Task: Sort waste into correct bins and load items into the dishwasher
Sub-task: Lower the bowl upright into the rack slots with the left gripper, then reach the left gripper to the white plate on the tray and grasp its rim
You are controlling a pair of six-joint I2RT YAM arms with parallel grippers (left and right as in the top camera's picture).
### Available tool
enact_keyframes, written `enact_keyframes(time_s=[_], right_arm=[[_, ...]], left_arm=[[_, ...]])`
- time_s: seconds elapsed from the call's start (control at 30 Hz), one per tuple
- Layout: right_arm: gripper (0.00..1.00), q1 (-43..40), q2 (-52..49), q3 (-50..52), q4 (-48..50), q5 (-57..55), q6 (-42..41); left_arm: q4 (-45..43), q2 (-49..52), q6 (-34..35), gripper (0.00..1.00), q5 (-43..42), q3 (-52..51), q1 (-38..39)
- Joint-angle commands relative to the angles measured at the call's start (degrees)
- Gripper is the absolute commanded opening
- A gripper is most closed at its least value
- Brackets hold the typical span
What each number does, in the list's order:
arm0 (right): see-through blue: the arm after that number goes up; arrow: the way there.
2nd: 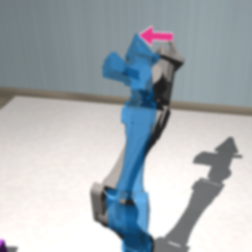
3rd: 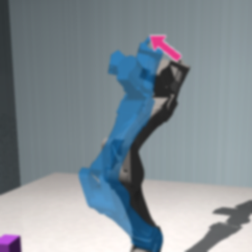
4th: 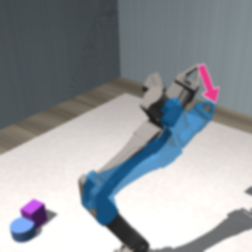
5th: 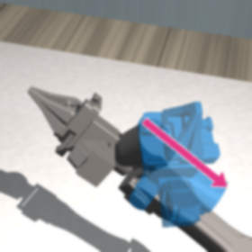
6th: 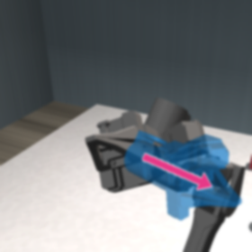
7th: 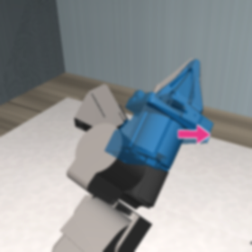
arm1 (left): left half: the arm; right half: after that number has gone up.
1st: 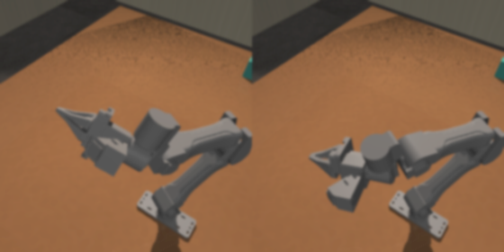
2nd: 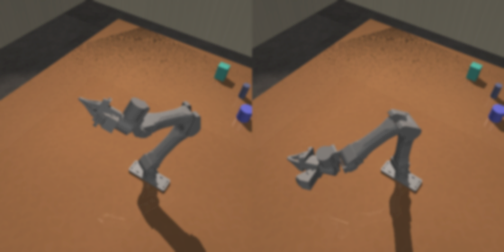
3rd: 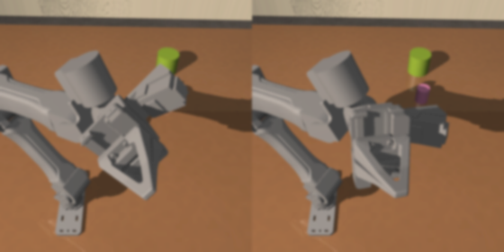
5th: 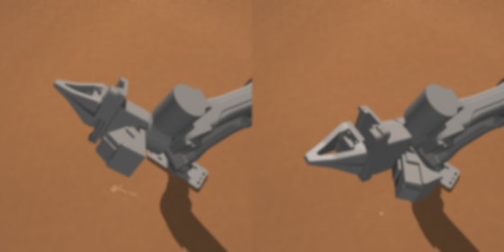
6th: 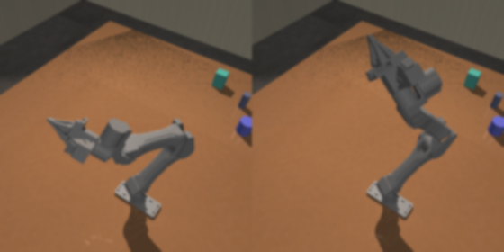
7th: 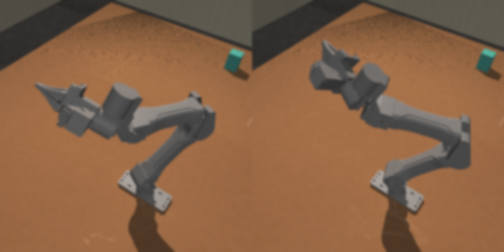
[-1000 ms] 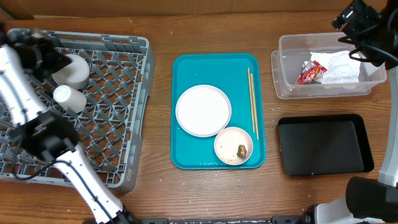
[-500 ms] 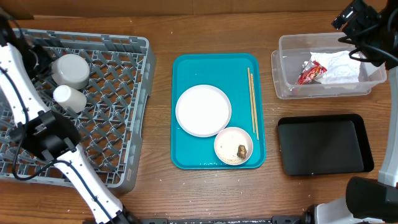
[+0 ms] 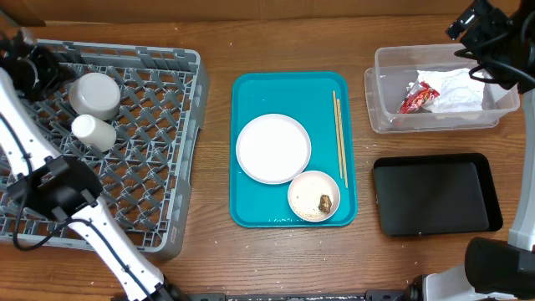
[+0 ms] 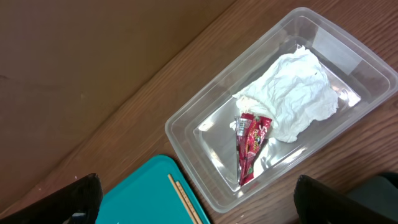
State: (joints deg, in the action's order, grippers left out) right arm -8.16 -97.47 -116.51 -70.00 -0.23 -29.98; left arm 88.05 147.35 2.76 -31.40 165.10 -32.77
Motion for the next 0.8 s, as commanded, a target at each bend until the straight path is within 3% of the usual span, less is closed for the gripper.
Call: enact_keyframes(time_s=[0.0,0.3,0.57,0.67,0.77], right_arm=[[1.00,0.0,0.1,-0.5,0.2,-0.2,0.0],[1.00,0.0,0.1,-0.5,0.2,-0.2,0.0],[1.00,0.0,0.1,-0.5,0.2,-0.2,0.0],[1.00,0.0,0.1,-0.5,0.2,-0.2,0.0],[1.00,0.0,0.1,-0.5,0.2,-0.2,0.0]], left_arm=[[0.0,0.0,-3.3,0.04,6.8,0.3,5.1],[-2.8,0.7,1.3,0.04,18.7,-9.0,5.6],[-2.7,0.6,11.0,0.04,29.6,-6.2,0.3],[-2.6,0.6,12.1,0.04,30.0,-6.2,-1.9],[-1.7,0.2,12.3,0.04,25.1,-5.7,-4.1]])
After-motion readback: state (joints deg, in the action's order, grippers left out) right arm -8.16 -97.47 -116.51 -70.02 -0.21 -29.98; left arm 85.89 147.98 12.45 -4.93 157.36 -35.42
